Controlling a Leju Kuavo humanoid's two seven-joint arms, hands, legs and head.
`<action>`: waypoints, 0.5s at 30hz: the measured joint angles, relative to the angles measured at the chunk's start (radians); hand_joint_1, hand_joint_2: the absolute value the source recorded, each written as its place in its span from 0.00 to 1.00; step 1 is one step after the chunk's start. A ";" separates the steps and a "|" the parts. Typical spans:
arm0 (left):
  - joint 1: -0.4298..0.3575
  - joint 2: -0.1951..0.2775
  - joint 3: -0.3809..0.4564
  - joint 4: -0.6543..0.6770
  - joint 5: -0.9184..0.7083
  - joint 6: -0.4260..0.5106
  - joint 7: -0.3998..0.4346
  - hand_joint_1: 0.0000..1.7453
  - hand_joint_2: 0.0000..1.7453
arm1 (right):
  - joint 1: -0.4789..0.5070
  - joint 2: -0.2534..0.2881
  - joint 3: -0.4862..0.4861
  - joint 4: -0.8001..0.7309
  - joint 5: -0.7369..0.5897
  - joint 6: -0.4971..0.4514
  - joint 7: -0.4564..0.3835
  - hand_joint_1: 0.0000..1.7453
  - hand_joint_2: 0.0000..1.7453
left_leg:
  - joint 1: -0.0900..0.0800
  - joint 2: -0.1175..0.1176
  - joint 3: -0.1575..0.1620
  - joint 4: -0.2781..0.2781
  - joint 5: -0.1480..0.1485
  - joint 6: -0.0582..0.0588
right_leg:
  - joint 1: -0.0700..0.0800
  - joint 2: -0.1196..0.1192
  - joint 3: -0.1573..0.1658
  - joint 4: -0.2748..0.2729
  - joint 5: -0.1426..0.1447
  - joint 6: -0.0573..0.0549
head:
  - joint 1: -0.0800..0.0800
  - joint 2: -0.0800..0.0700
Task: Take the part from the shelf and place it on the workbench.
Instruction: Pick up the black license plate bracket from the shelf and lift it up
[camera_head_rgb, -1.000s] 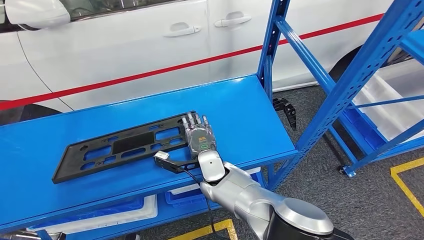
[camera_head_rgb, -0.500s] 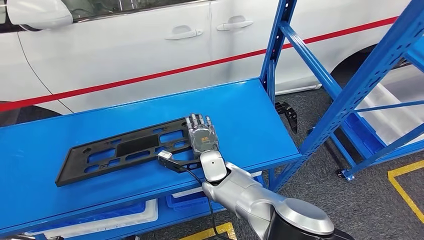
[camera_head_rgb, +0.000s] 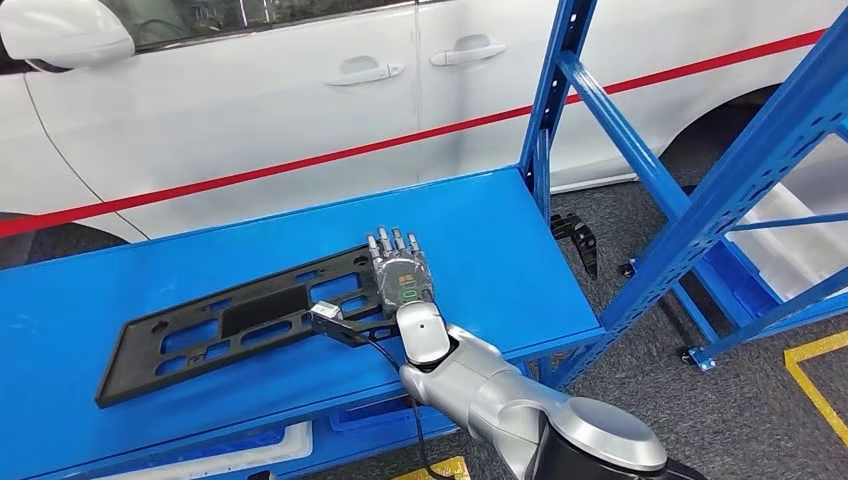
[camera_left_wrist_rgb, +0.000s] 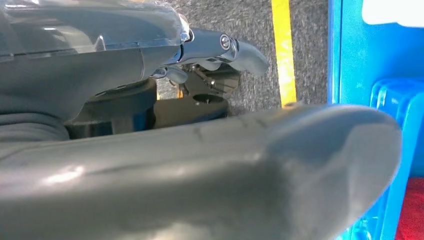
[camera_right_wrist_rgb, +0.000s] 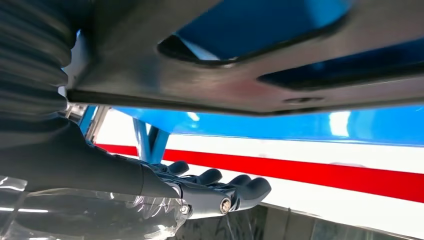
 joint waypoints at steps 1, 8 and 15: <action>-0.001 0.000 0.000 0.000 0.000 0.000 -0.001 0.00 0.00 | -0.001 0.002 -0.002 0.000 0.000 0.001 0.001 0.00 1.00 | 0.001 0.001 -0.003 0.022 -0.006 -0.004 | -0.001 -0.001 0.018 -0.008 -0.008 -0.006 | -0.002 0.000; 0.008 0.002 0.000 -0.001 0.003 -0.001 0.000 0.00 0.00 | 0.007 0.004 -0.009 0.001 0.000 0.002 0.001 0.00 1.00 | 0.004 0.000 -0.249 0.249 0.058 -0.008 | 0.003 0.005 0.138 -0.021 -0.088 -0.017 | -0.006 0.000; 0.005 0.005 0.001 0.000 0.004 0.001 0.002 0.00 0.00 | 0.002 0.008 -0.011 -0.027 0.005 0.003 0.002 0.00 1.00 | -0.016 -0.002 -0.191 0.057 0.149 0.027 | -0.006 0.014 0.200 -0.043 -0.152 0.016 | -0.003 0.000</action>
